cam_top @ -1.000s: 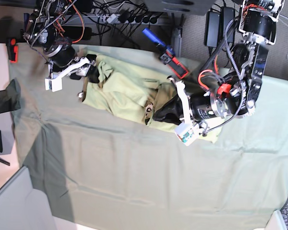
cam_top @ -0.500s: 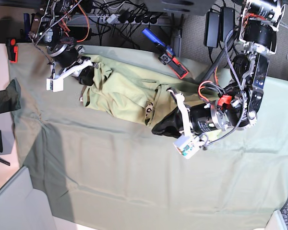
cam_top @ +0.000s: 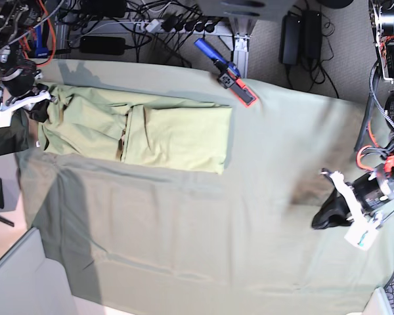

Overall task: Fold the T-shirt properly
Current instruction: 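Grasp the folded bundle with right gripper and fold it over toward the middle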

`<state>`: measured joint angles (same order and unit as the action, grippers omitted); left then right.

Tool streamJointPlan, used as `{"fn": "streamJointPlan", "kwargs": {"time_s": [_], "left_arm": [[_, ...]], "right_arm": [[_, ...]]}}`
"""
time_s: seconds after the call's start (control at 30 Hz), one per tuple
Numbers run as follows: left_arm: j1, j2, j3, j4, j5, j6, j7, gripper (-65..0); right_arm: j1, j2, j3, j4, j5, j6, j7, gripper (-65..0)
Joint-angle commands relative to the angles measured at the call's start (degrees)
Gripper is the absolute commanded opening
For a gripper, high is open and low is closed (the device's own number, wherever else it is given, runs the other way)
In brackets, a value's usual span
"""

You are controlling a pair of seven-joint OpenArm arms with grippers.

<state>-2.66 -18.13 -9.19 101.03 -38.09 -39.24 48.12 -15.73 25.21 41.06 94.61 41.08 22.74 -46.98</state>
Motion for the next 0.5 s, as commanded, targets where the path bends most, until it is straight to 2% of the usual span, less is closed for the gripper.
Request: {"fn": "streamJointPlan", "kwargs": {"time_s": [0.0,0.1,0.23,0.37,0.47], "left_arm": [[-0.55,-0.39,-0.5,0.98,-1.14,-0.76,-0.68,-65.0],[0.92,-0.83,-0.63,0.87,-1.14,-0.76,-0.68,-65.0],[4.0,-1.11,-0.63,0.87,-0.9,-0.76,-0.68,-65.0],[5.03,-1.11,-0.63,0.87,-1.16,-0.76,-0.68,-65.0],[4.9,-1.31,-0.63,0.87,-1.55,-0.76,-0.68,-65.0]], "right_arm": [[0.31,1.09,0.81,2.12,2.64,2.6,0.7,-65.0],[0.28,-0.94,0.81,7.41,4.85,2.89,-0.04,-65.0],[0.28,-8.41,-0.66,17.86,5.79,3.17,-0.17,-65.0],[0.26,-16.85,-7.78,24.72,3.82,3.17,-0.17,-65.0],[-0.04,-21.57,-14.97,25.53,2.45,3.21,0.04,-65.0]]}}
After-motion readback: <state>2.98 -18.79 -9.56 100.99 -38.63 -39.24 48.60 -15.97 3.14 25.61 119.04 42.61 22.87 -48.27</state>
